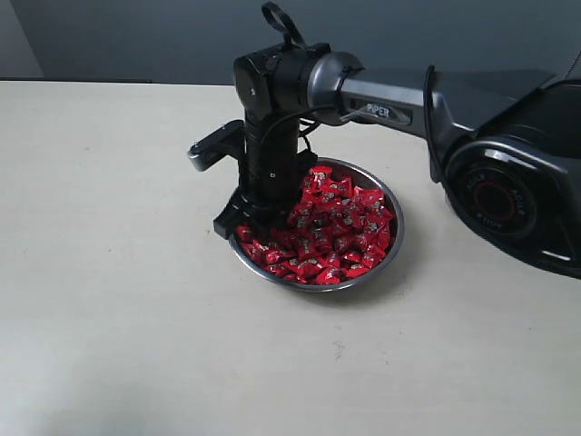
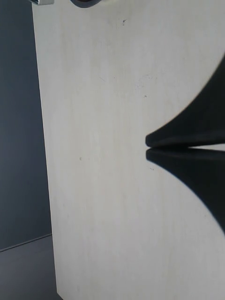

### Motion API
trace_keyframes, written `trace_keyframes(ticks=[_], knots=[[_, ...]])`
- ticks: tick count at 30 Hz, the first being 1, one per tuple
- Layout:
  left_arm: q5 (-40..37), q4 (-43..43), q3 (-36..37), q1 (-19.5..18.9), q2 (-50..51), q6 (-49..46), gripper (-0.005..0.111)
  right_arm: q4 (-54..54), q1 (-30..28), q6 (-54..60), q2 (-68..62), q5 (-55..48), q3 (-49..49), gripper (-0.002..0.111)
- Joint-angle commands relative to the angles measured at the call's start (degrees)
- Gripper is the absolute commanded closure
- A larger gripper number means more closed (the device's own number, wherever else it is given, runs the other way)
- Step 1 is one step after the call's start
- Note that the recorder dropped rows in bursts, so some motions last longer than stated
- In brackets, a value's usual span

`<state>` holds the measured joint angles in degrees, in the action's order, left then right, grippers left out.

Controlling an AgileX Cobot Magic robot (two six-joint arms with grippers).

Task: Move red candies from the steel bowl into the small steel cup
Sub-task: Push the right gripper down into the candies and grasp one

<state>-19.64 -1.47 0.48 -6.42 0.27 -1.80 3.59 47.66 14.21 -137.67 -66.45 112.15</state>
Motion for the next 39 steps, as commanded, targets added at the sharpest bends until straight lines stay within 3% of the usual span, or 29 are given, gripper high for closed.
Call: trace_keyframes(ticks=[1, 14, 29, 39], knots=[[0.5, -0.1, -0.5, 0.2, -0.3, 0.1, 0.106, -0.8, -0.3, 0.2, -1.8, 0.7, 0.1, 0.074], [0.5, -0.1, -0.5, 0.2, -0.3, 0.1, 0.106, -2.0, -0.3, 0.2, -1.9, 1.5, 0.1, 0.074], [0.5, -0.1, -0.5, 0.2, -0.3, 0.1, 0.106, -2.1, -0.3, -0.7, -1.8, 0.0, 4.1, 0.091], [0.5, -0.1, -0.5, 0.2, -0.3, 0.1, 0.106, -2.1, -0.3, -0.7, -1.8, -0.4, 4.1, 0.091]])
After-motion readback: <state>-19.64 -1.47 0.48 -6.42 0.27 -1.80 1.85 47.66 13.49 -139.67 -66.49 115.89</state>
